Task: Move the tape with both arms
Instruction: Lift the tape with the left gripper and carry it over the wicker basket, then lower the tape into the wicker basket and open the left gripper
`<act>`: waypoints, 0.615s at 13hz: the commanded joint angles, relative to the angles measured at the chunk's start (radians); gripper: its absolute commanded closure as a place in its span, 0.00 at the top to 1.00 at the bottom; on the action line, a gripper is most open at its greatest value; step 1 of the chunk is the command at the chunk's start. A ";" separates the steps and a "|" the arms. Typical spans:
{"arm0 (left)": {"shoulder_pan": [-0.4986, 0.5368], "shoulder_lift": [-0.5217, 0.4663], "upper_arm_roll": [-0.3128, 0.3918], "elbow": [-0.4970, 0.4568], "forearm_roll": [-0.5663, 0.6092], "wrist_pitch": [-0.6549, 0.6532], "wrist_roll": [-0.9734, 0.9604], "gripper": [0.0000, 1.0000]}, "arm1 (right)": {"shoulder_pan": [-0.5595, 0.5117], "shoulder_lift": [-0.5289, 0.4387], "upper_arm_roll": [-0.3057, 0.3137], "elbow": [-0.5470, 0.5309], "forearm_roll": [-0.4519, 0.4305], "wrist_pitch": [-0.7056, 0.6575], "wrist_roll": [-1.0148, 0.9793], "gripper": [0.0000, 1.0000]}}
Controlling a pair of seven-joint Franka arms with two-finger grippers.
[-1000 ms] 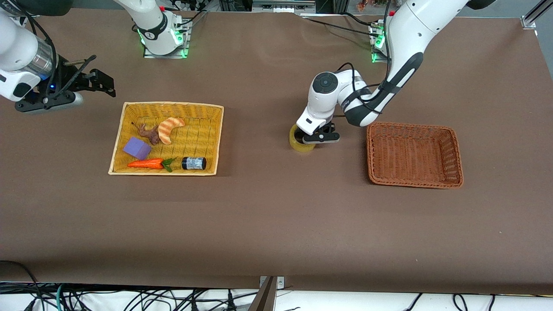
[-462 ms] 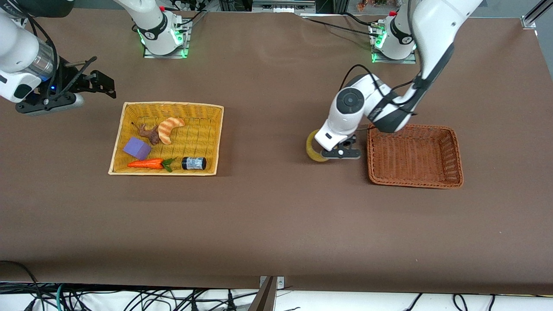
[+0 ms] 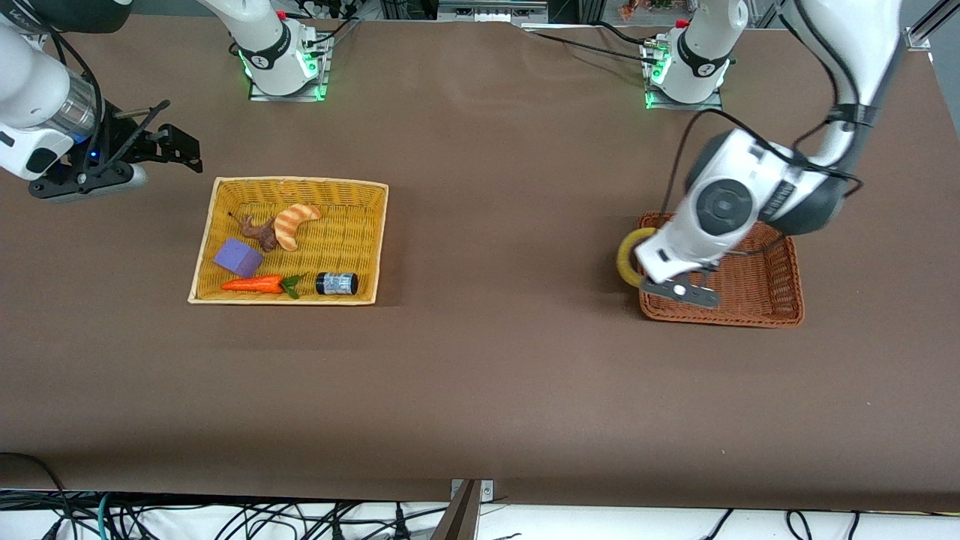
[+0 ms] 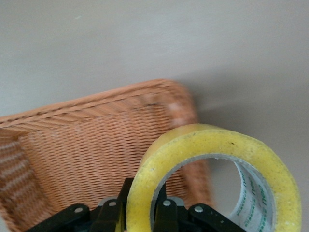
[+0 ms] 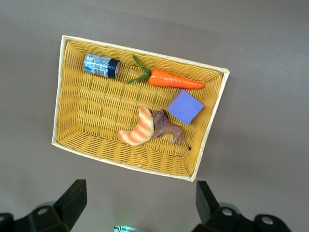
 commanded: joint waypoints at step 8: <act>0.187 0.063 0.038 -0.215 -0.013 0.360 0.187 0.00 | 0.008 0.015 0.004 0.008 -0.004 0.012 0.013 1.00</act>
